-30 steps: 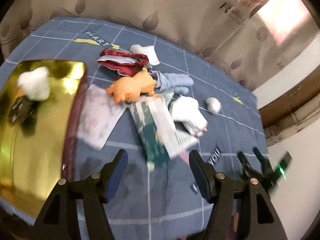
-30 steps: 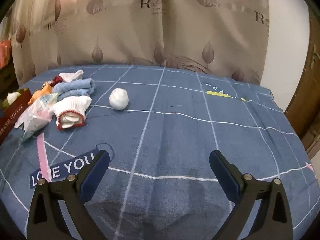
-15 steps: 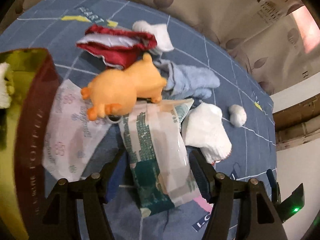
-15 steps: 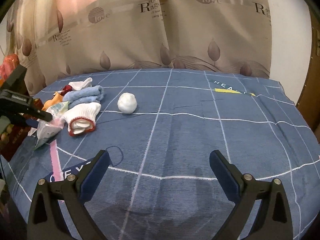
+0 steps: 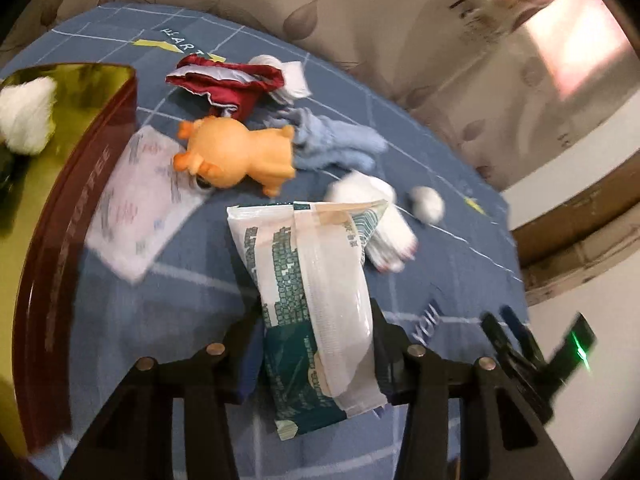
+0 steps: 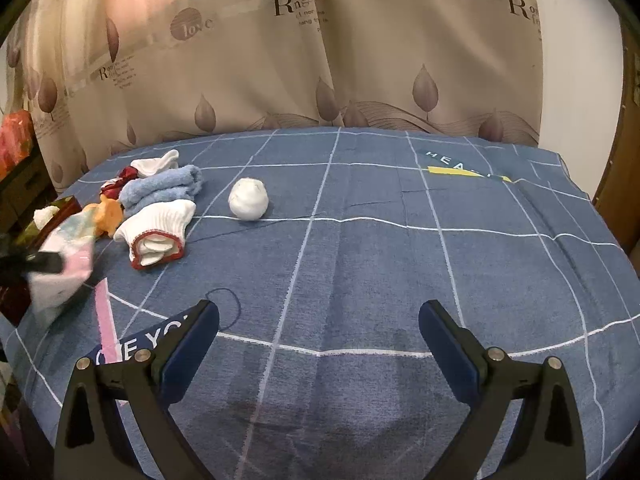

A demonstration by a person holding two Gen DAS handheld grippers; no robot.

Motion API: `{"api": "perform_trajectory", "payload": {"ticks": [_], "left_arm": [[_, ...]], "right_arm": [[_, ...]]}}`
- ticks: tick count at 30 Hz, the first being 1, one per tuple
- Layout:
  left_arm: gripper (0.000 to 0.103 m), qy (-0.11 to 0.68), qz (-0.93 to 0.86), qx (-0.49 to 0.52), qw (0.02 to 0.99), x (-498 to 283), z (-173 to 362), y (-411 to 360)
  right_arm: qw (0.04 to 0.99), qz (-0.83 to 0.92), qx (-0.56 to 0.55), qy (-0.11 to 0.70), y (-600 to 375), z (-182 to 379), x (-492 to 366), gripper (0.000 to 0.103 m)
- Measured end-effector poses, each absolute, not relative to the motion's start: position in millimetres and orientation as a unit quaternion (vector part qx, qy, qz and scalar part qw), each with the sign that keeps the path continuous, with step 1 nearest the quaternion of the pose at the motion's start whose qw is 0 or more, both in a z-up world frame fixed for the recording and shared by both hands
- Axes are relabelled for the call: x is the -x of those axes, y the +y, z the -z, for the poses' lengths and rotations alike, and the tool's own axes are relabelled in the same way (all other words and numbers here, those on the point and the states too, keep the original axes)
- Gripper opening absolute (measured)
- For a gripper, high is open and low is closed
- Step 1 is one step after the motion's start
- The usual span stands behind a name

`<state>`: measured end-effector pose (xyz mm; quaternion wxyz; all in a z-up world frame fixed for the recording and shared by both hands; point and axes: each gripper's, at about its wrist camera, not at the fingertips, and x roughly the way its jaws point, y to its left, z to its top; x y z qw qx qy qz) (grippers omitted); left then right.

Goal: Organize soft objects
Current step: 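Lift the tissue packet while the right gripper grasps the white knit glove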

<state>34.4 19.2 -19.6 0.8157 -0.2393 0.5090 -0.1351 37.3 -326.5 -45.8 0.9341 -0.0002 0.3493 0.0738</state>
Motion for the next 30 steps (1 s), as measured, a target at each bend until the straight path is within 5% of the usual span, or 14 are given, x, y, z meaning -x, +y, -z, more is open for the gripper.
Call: {"api": "perform_trajectory", "payload": {"ticks": [22,26,30], "left_arm": [[0.047,0.46,0.152,0.247,0.839,58,-30,51],[0.047,0.449,0.151,0.25,0.844,66,-38,62],[0.047,0.443,0.149,0.252,0.847,69,-44,70]], "right_arm": [[0.906,-0.215,0.07,0.358,-194,28,-77,0.1],[0.894,-0.215,0.075,0.386,-179,38,-98,0.085],[0.893,-0.214,0.079,0.388,-170,38,-107,0.083]]}}
